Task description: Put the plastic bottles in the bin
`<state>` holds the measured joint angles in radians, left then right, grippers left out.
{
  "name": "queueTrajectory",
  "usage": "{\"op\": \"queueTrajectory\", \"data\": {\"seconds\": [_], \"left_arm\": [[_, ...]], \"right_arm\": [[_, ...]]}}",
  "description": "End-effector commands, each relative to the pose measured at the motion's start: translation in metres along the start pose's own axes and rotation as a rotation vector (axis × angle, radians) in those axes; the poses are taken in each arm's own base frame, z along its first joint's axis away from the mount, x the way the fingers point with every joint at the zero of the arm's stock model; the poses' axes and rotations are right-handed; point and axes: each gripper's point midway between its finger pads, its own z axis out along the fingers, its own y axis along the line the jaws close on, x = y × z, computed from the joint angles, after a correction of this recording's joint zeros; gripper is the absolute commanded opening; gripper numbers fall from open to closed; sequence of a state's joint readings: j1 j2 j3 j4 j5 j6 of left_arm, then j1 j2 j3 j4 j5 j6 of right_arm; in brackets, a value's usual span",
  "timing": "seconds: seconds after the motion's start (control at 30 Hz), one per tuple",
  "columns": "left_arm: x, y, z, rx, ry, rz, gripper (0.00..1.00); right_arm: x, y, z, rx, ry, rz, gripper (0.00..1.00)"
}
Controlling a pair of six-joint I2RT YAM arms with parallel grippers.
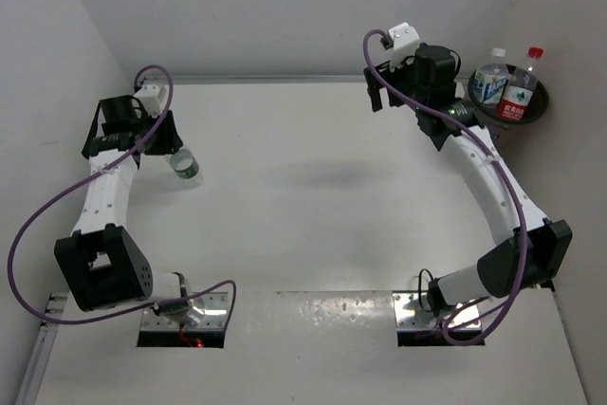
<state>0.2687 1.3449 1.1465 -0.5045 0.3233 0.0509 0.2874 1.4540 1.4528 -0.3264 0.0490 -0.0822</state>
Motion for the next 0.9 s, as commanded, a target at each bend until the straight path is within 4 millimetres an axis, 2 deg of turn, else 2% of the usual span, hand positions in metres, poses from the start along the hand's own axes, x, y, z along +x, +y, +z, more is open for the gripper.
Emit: {"op": "queueTrajectory", "data": {"seconds": [0.0,0.03,0.07,0.13,0.17,0.23,0.27,0.33,0.37,0.43,0.47,0.5,0.53,0.57,0.6,0.73,0.77,0.8,0.87], "left_arm": [[-0.019,-0.012,-0.003,0.086,-0.071,0.046,0.37],[-0.032,-0.018,-0.010,0.115,-0.108,0.060,0.30],[-0.037,-0.026,-0.013,0.156,-0.124,0.066,0.28],[-0.049,-0.052,-0.022,0.303,-0.165,0.085,0.26],[-0.060,-0.065,-0.030,0.356,-0.188,0.078,0.23],[-0.072,-0.090,-0.041,0.461,-0.213,0.083,0.20],[-0.078,-0.100,-0.046,0.490,-0.222,0.090,0.17],[-0.094,-0.132,-0.059,0.588,-0.243,0.111,0.17],[-0.095,-0.150,-0.061,0.637,-0.230,0.109,0.17],[-0.099,-0.169,-0.069,0.685,-0.230,0.117,0.17],[-0.104,-0.178,-0.075,0.705,-0.240,0.128,0.17],[-0.099,-0.194,-0.074,0.743,-0.214,0.124,0.17],[-0.104,-0.202,-0.079,0.761,-0.227,0.136,0.17],[-0.104,-0.217,-0.086,0.795,-0.220,0.135,0.17],[-0.104,-0.224,-0.086,0.829,-0.211,0.128,0.16],[-0.110,-0.254,-0.097,0.912,-0.215,0.103,0.16],[-0.112,-0.261,-0.103,0.936,-0.219,0.105,0.15],[-0.109,-0.270,-0.102,0.957,-0.197,0.091,0.15],[-0.106,-0.279,-0.103,0.987,-0.186,0.095,0.15]], "right_arm": [[-0.011,0.023,-0.007,-0.101,-0.042,-0.035,0.88],[-0.013,0.030,-0.009,-0.134,-0.050,-0.035,0.88],[-0.014,0.037,-0.011,-0.172,-0.054,-0.034,0.88],[-0.019,0.047,-0.015,-0.224,-0.073,-0.028,0.91],[-0.027,0.061,-0.021,-0.301,-0.101,-0.012,0.91],[-0.031,0.075,-0.025,-0.364,-0.106,-0.005,0.92],[-0.045,0.082,-0.031,-0.407,-0.137,-0.015,0.93],[-0.051,0.114,-0.042,-0.537,-0.144,-0.049,0.93],[-0.060,0.124,-0.047,-0.565,-0.162,-0.064,0.95],[-0.061,0.157,-0.056,-0.651,-0.149,-0.107,0.96],[-0.067,0.162,-0.059,-0.663,-0.163,-0.130,0.97],[-0.061,0.177,-0.058,-0.697,-0.134,-0.140,0.97],[-0.067,0.188,-0.064,-0.719,-0.146,-0.152,0.97],[-0.069,0.191,-0.060,-0.705,-0.144,-0.159,0.98],[-0.073,0.208,-0.065,-0.737,-0.154,-0.177,0.98],[-0.074,0.233,-0.066,-0.752,-0.154,-0.243,0.98],[-0.076,0.234,-0.064,-0.734,-0.155,-0.257,0.98],[-0.072,0.246,-0.062,-0.738,-0.143,-0.285,0.98],[-0.067,0.251,-0.057,-0.719,-0.121,-0.307,0.98]]}}
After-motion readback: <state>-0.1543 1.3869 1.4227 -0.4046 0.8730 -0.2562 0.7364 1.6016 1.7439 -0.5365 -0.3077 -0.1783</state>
